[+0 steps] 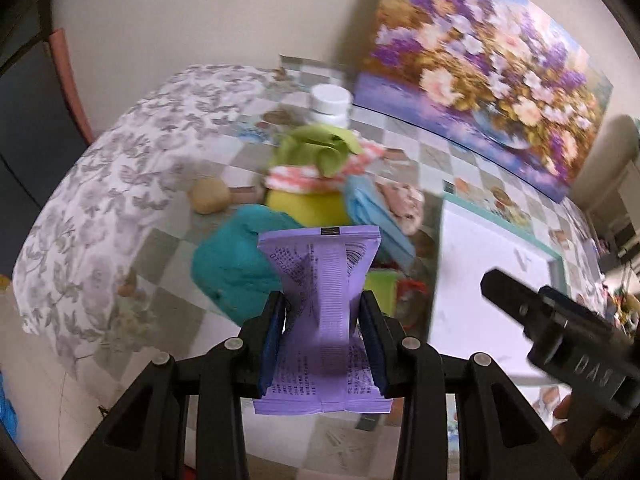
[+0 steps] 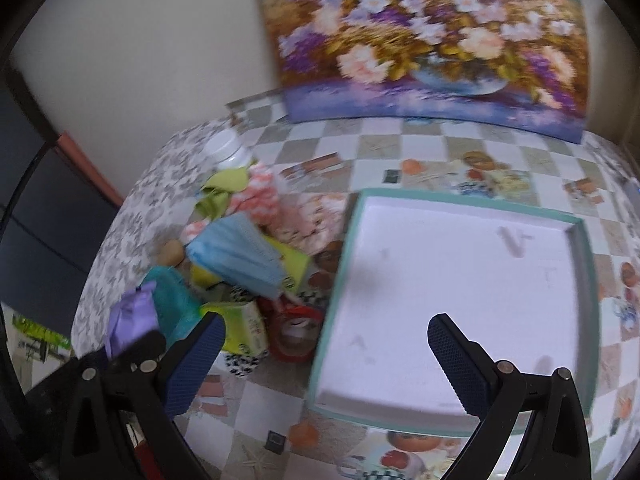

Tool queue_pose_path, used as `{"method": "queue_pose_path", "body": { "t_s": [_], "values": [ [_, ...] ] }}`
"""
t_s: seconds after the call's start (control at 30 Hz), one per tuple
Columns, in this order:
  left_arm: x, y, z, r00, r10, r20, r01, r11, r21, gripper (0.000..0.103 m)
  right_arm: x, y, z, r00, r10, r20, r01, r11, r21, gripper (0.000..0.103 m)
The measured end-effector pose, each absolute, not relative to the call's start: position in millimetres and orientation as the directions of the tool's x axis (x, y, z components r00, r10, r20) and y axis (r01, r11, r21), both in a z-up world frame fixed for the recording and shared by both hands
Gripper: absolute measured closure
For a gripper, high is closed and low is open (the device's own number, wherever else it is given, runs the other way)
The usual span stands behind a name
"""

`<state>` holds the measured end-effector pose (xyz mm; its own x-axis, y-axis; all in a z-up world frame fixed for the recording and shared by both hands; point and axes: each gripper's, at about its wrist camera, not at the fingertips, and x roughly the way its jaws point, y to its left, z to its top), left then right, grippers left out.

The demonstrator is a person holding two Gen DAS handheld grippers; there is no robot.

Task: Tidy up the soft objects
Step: 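Grasp the green tissue pack with the right tool while the left tool holds the purple packet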

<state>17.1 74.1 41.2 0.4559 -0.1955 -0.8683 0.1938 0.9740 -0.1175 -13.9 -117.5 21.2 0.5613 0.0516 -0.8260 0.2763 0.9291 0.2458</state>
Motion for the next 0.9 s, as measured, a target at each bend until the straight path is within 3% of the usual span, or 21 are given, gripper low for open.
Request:
{"method": "queue_pose_path", "body": {
  "t_s": [0.13, 0.5, 0.9],
  "values": [
    [20.0, 85.7, 41.6, 0.479, -0.175, -0.86, 0.149, 0.982, -0.116, 0.064, -3.8, -100.8, 8.1, 0.539, 0.107, -0.835, 0.213, 0.942, 0.258, 0.015],
    [32.7, 106.2, 35.9, 0.482, -0.138, -0.865, 0.072, 0.99, -0.118, 0.063, 17.4, -47.9, -22.2, 0.453, 0.147, -0.879, 0.091, 0.973, 0.21, 0.015],
    [37.2, 117.1, 27.6, 0.458, -0.161, -0.874, 0.055, 0.987, -0.153, 0.063, 32.0, -21.6, -45.4, 0.387, 0.092, -0.917, 0.058, 0.991, 0.124, 0.015]
  ]
}}
